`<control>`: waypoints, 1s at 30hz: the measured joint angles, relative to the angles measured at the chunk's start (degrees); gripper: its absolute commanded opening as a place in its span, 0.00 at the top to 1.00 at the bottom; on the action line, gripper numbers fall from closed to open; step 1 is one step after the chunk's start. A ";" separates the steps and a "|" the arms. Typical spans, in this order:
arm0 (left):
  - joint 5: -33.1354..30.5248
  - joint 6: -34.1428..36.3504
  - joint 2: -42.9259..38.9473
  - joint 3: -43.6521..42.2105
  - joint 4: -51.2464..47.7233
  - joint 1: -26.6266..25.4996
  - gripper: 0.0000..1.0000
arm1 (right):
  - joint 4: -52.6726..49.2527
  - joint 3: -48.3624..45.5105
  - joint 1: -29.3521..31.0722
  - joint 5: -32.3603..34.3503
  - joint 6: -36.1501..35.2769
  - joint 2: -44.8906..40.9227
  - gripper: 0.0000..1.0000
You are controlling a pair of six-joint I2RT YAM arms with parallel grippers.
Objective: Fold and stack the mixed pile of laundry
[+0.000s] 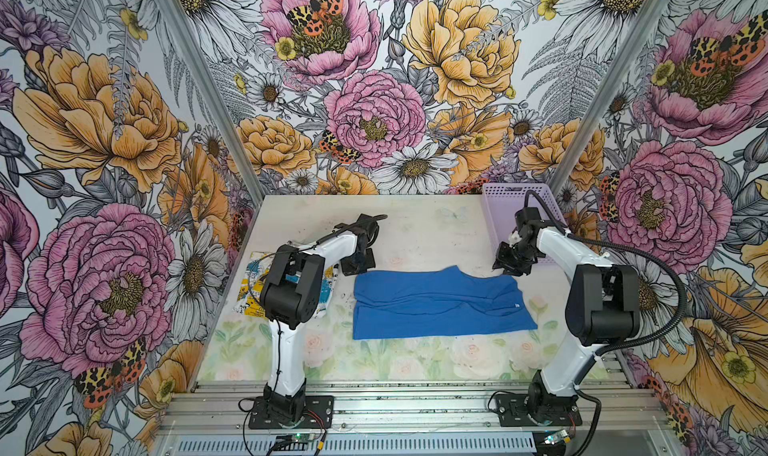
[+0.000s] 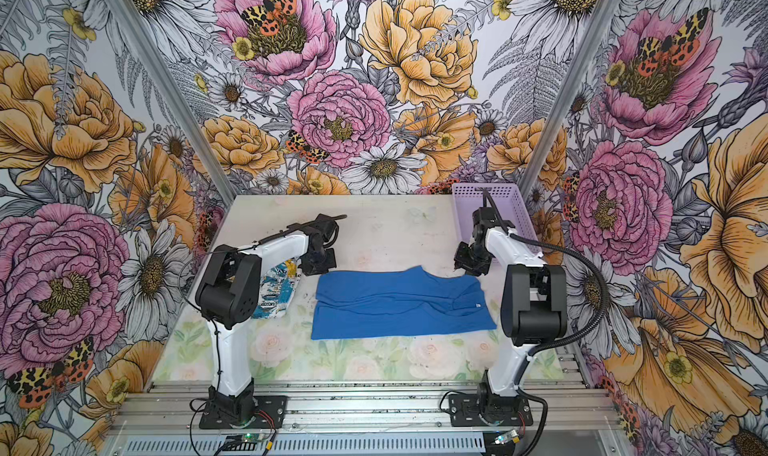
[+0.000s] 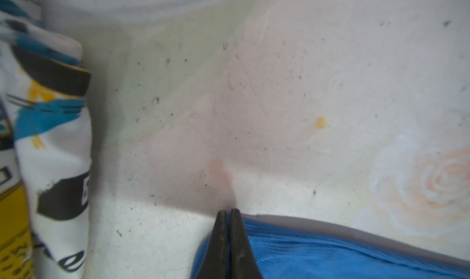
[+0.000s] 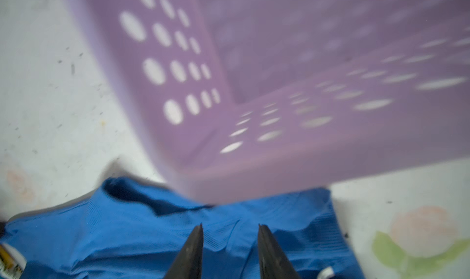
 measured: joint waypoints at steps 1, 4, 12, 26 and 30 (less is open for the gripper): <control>-0.02 0.00 -0.07 -0.02 -0.02 0.00 1.00 | 0.37 0.00 -0.44 0.48 0.00 0.50 0.63; 0.00 0.00 -0.61 -0.63 -0.04 0.00 1.00 | 1.97 0.00 -0.26 0.44 -0.22 1.29 0.61; 0.00 -0.02 -2.67 -1.03 -0.24 0.26 1.00 | 4.61 6.84 7.54 -3.34 -1.70 5.79 0.59; 0.02 -0.02 -3.17 -0.59 -0.24 0.48 1.00 | 5.81 12.11 12.41 -12.37 -1.31 14.84 0.61; 0.02 -0.02 -3.17 -0.28 -0.28 0.48 1.00 | 5.86 12.09 12.63 -14.14 -1.14 14.84 0.65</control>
